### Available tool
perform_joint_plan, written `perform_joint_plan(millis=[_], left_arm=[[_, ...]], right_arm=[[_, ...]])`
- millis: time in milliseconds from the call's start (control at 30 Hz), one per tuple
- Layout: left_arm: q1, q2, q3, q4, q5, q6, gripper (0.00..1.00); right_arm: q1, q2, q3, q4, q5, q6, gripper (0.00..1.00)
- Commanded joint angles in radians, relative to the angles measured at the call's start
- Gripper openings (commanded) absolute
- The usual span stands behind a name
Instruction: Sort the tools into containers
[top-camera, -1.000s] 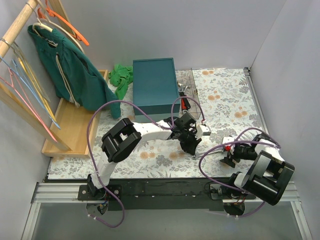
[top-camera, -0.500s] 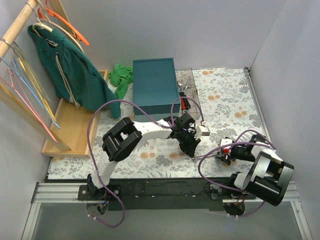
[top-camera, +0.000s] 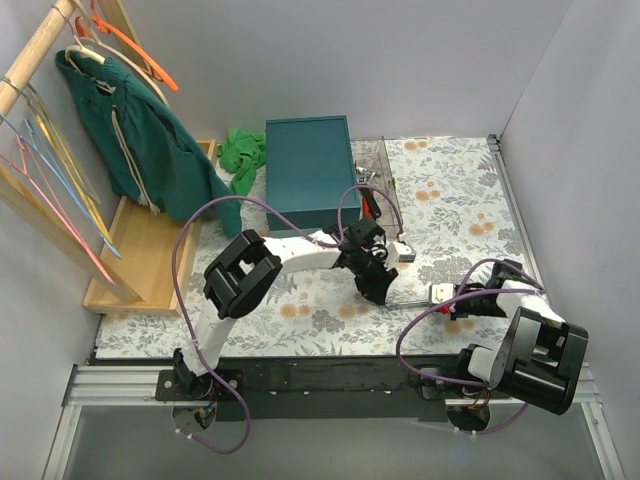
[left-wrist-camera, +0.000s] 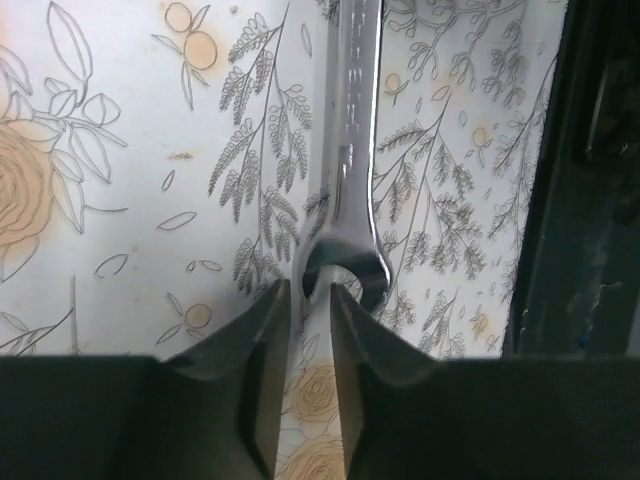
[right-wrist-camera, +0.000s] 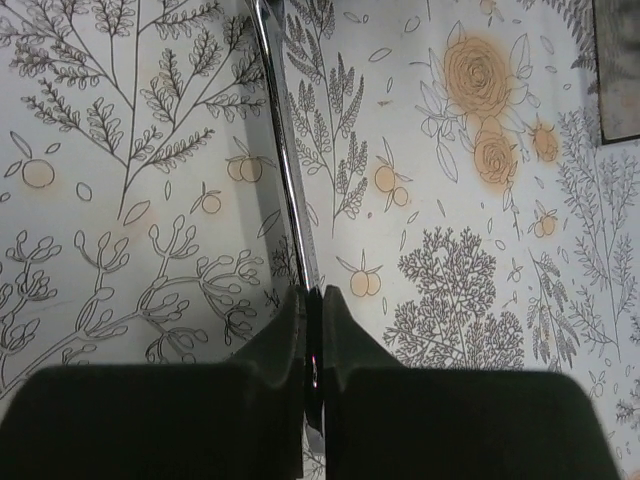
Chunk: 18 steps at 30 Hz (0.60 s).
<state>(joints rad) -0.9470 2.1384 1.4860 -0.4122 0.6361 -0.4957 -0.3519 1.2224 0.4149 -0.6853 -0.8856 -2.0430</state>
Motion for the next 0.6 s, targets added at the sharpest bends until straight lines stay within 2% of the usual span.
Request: perform_joint_plan(millis=[0,67,200,267,400,433,500,533,567], left_arm=[[-0.007,-0.073,0.023,-0.047,-0.111,0.022,0.33],[0.007,-0.142,0.023,0.016,-0.147,0.0,0.4],[0.031,-0.247,0.101,0.026,-0.165,0.019,0.45],[0.056,-0.29,0.138,0.036,-0.174,-0.001,0.45],[0.108,-0.366,0.134,0.099,-0.271,-0.032,0.45],[0.12,-0.38,0.125,0.114,-0.355,-0.029,0.45],[0.123,-0.403,0.097,0.138,-0.459,-0.024,0.46],[0.126,-0.408,0.088,0.141,-0.551,-0.023,0.48],[0.128,-0.42,0.06,0.148,-0.597,-0.018,0.48]], right_arm=[[-0.009,0.005,0.03,-0.114,0.229,-0.685,0.01],[-0.012,-0.011,0.115,-0.151,0.224,-0.64,0.01],[-0.042,-0.034,0.263,-0.279,0.179,-0.542,0.01],[-0.042,-0.061,0.339,-0.283,0.146,-0.449,0.01],[-0.041,-0.083,0.468,-0.212,0.082,-0.028,0.01],[-0.035,-0.092,0.484,-0.17,0.074,0.142,0.01],[0.01,-0.112,0.508,-0.096,0.056,0.356,0.01],[0.031,-0.132,0.509,-0.05,0.053,0.579,0.01],[0.091,-0.139,0.513,0.064,0.057,0.693,0.01]])
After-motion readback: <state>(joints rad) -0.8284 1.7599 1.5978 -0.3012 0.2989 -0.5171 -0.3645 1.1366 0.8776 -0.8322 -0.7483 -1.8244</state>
